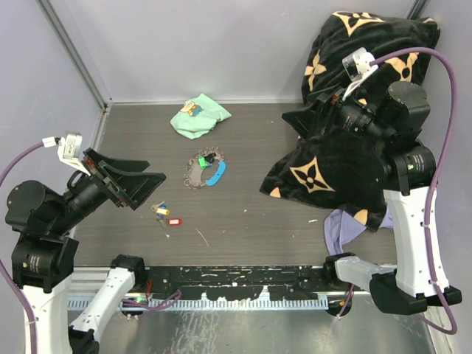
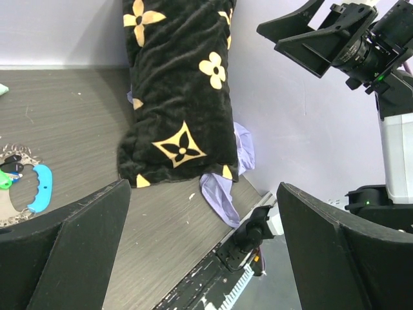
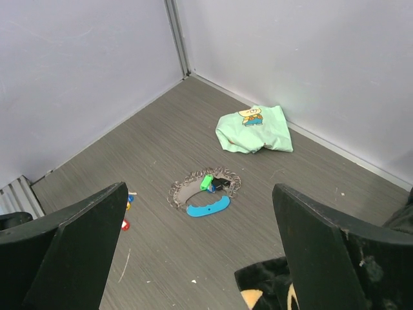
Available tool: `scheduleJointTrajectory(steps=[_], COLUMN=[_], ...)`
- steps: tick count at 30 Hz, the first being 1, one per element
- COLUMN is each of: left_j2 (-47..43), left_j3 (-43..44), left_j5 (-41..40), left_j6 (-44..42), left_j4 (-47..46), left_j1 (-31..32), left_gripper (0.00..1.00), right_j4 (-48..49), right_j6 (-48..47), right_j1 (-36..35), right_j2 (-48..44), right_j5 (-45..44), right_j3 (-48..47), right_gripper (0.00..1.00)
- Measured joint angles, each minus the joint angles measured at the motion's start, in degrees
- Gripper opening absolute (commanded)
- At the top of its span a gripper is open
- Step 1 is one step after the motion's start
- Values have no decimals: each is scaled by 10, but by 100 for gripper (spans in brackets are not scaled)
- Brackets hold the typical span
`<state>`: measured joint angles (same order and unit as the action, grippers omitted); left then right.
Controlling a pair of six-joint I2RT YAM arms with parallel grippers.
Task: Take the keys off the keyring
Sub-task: Reset both arms
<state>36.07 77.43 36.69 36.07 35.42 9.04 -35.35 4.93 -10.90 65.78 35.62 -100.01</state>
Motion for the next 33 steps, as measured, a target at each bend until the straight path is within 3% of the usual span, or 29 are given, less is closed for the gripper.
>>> scheduleJointTrajectory(steps=[33], left_j2=[0], left_j3=[-5], left_j5=[-16], left_j6=[-38], left_j4=[5], left_j1=[6], left_gripper=[98], right_j4=[1], right_j6=[-9], right_j1=[8], right_j2=[-15], right_j5=[-6], right_j3=[8], right_gripper=[100])
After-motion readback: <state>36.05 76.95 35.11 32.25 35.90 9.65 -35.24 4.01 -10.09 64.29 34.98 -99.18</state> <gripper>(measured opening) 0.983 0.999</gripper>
